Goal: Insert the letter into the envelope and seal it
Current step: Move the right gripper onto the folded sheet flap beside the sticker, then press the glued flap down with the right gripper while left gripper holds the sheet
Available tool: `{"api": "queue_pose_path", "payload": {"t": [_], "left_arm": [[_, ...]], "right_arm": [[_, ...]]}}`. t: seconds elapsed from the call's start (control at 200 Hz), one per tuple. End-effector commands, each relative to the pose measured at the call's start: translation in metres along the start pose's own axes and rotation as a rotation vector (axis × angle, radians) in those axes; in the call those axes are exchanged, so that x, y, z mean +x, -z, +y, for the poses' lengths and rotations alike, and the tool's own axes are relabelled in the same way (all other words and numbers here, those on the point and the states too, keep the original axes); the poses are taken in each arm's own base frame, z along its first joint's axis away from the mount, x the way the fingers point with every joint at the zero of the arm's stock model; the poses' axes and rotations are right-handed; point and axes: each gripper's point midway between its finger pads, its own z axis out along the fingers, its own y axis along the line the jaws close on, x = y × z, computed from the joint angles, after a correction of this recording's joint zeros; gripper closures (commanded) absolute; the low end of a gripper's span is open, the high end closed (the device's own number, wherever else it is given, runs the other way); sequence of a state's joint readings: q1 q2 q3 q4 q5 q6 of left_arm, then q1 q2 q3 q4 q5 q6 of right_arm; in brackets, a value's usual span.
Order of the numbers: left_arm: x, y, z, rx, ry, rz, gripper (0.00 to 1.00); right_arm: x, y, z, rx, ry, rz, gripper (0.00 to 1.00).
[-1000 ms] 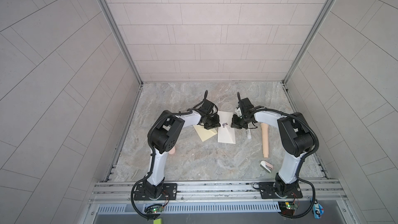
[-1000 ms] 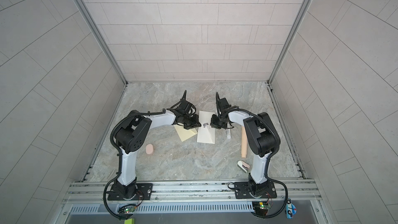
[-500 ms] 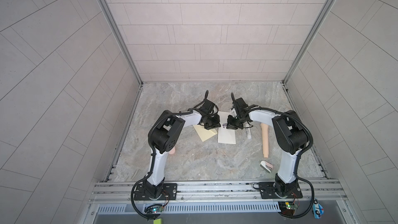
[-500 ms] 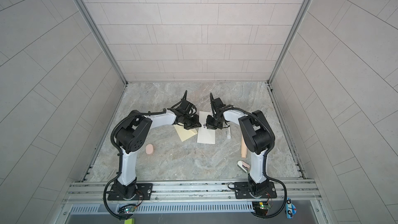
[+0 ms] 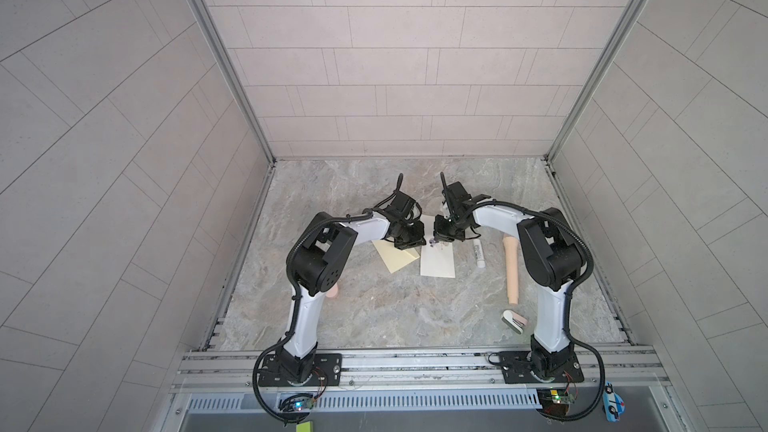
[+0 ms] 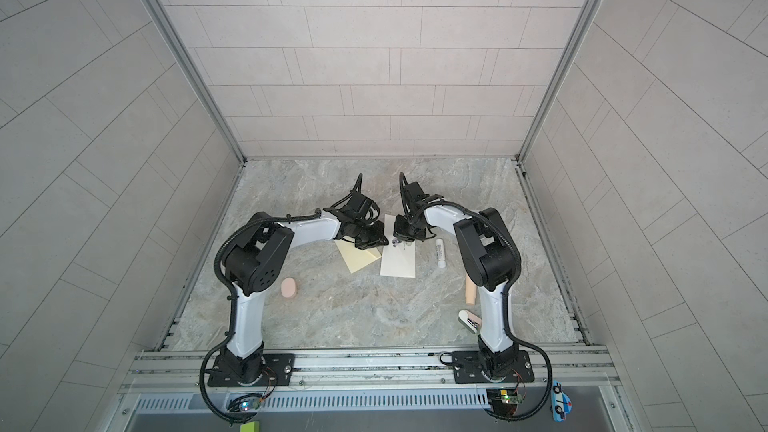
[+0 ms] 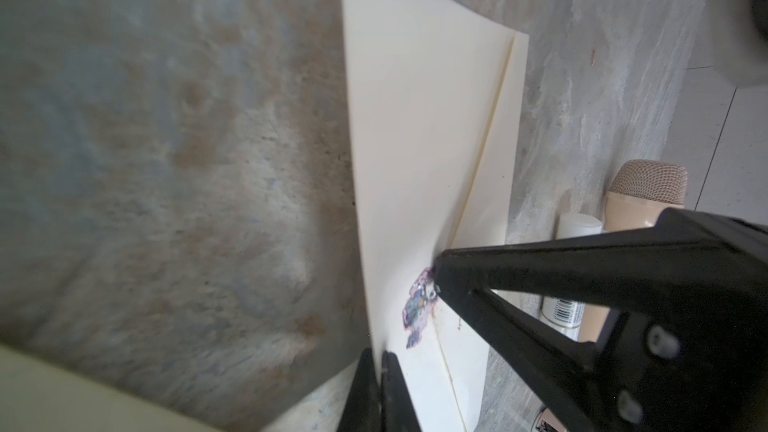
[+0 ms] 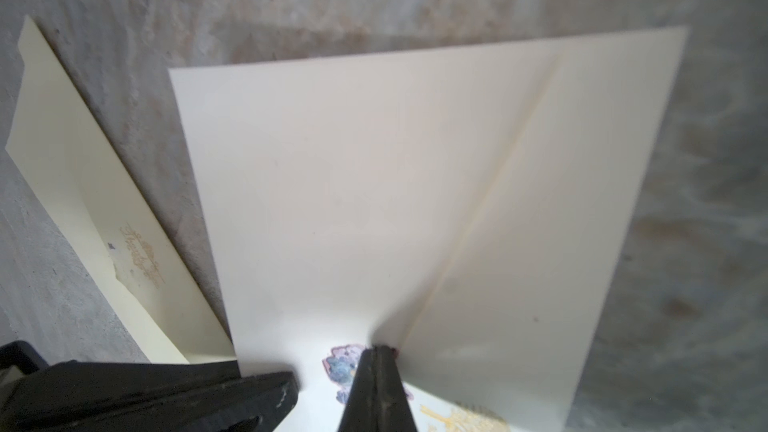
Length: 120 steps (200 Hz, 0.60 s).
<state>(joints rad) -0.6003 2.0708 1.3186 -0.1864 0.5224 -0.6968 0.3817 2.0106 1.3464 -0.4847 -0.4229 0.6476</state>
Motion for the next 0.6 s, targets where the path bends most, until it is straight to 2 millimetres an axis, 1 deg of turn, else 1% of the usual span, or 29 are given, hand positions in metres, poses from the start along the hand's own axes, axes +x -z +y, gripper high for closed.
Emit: {"api": "queue_pose_path", "payload": {"t": [0.0,0.1,0.19,0.265,0.34,0.39,0.49,0.525,0.595], "left_arm": [[0.011,-0.005,-0.002,-0.008,-0.021,0.048,1.00],[0.010,-0.006,0.001,-0.022,-0.017,0.041,1.00],[0.010,-0.006,0.003,-0.029,-0.010,0.036,1.00],[0.010,-0.007,0.004,-0.033,-0.006,0.033,1.00],[0.009,-0.006,0.006,-0.038,-0.002,0.030,1.00],[0.010,-0.007,0.007,-0.039,0.001,0.032,1.00],[0.010,-0.006,0.007,-0.039,0.002,0.032,1.00],[0.010,-0.006,0.007,-0.039,-0.001,0.032,1.00],[0.010,-0.007,0.006,-0.037,-0.004,0.033,1.00]], "right_arm": [[0.025,-0.023,-0.037,0.144,-0.021,0.077,1.00],[0.035,-0.024,-0.035,0.131,0.004,0.094,1.00],[0.035,-0.017,-0.023,0.053,0.028,0.058,1.00],[0.028,-0.002,-0.008,-0.018,0.059,-0.009,1.00],[0.016,0.020,0.009,-0.082,0.097,-0.105,1.00],[0.010,0.034,0.014,-0.096,0.114,-0.156,1.00],[0.002,0.055,0.015,-0.090,0.118,-0.226,1.00],[0.002,0.058,0.013,-0.090,0.114,-0.229,1.00],[0.008,0.057,0.007,-0.070,0.105,-0.201,1.00]]}}
